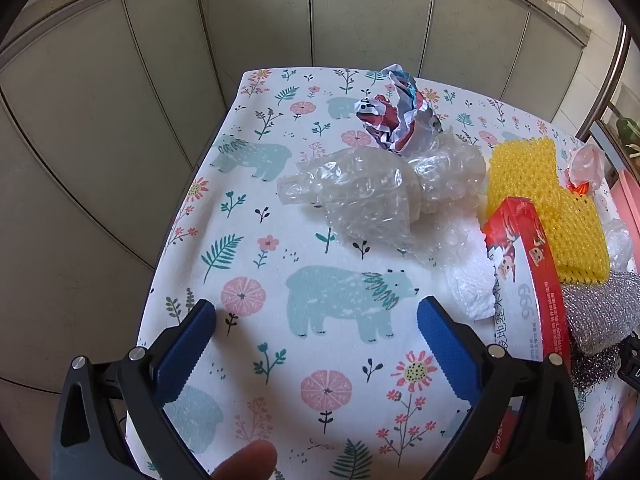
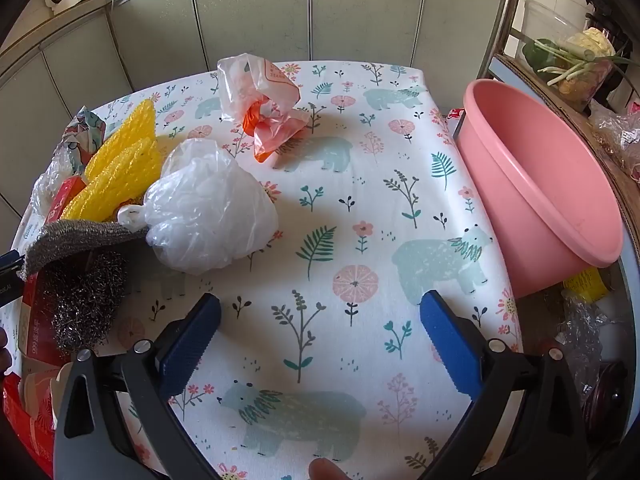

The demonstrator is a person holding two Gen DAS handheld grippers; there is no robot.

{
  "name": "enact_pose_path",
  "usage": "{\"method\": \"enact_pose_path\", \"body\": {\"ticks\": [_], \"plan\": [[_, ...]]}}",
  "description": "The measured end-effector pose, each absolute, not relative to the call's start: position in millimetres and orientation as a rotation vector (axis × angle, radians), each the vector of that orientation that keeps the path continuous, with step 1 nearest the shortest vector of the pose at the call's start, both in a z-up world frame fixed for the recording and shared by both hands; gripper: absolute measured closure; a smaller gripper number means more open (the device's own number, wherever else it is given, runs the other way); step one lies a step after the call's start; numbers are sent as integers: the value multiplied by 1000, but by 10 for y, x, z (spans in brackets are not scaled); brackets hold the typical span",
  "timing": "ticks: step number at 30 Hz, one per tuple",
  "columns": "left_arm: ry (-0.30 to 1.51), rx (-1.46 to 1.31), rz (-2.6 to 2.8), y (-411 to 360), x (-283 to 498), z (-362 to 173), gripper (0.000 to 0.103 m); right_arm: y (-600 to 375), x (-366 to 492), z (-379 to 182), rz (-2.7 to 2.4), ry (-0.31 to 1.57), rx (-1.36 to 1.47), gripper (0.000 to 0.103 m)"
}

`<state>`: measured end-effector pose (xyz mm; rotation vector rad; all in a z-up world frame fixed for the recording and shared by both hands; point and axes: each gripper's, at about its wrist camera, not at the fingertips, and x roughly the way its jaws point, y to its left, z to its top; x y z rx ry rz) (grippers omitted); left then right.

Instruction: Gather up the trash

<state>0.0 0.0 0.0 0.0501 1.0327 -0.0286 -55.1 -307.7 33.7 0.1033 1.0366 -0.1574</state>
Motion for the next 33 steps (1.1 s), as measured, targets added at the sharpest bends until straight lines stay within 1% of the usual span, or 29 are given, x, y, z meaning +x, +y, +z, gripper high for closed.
{"method": "enact_pose_path", "body": {"ticks": [18, 20, 23, 26, 33], "plan": [[1029, 44, -27, 8, -6, 9, 5, -3086, -585, 356, -139, 1018, 127, 3], [1019, 41, -24, 26, -32, 21, 12, -3125, -676, 439, -125, 981, 157, 3], [1009, 16, -31, 71, -70, 53, 18, -3164, -718, 566, -114, 915, 159, 3], [986, -28, -43, 178, -181, 159, 20, -3169, -796, 754, -90, 821, 162, 3], [845, -21, -28, 159, -254, 565, 20, -3099, -993, 1101, -33, 616, 139, 3]]}}
